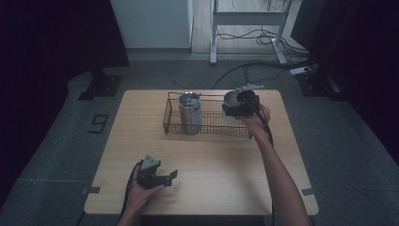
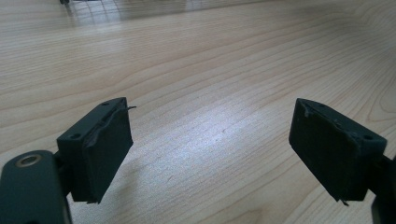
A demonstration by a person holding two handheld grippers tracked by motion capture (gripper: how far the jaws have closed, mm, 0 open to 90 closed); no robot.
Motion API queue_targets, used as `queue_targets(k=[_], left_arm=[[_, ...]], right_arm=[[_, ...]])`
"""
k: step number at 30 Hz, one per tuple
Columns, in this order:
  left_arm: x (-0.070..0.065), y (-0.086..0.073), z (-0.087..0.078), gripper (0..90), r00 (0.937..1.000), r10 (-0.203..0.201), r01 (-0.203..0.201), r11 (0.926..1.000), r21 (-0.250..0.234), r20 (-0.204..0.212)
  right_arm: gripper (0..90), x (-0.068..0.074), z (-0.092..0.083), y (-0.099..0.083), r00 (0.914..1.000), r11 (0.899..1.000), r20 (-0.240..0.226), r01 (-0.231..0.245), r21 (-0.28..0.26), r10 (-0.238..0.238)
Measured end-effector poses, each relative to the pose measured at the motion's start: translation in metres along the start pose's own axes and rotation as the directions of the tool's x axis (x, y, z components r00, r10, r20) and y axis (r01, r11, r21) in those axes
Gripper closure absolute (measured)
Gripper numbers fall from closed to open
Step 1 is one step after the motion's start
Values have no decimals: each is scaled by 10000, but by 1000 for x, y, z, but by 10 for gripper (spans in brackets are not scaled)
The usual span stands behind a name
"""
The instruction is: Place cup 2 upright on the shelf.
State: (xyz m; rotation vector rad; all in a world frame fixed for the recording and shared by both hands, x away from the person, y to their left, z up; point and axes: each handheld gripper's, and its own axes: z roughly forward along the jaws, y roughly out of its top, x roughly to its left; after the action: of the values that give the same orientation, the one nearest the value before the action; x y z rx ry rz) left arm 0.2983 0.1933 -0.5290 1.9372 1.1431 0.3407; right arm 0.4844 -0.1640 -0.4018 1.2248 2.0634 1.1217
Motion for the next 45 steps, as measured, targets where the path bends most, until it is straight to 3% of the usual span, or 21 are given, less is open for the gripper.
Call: queue_targets(k=[23, 30, 45], left_arm=[[6, -3, 0, 141, 9999, -126, 126, 9999, 89, -70], [8, -5, -2, 142, 9998, -158, 159, 9999, 60, -125], [8, -6, -1, 143, 9998, -160, 161, 9998, 94, -113]], right_arm=[[66, -13, 35, 4, 9992, 9988, -12, -396, 280, 396], [66, -16, 44, 10, 9994, 9987, 74, -328, 393, 325], [66, -22, 63, 2, 9985, 9959, 157, -527, 729, 517]])
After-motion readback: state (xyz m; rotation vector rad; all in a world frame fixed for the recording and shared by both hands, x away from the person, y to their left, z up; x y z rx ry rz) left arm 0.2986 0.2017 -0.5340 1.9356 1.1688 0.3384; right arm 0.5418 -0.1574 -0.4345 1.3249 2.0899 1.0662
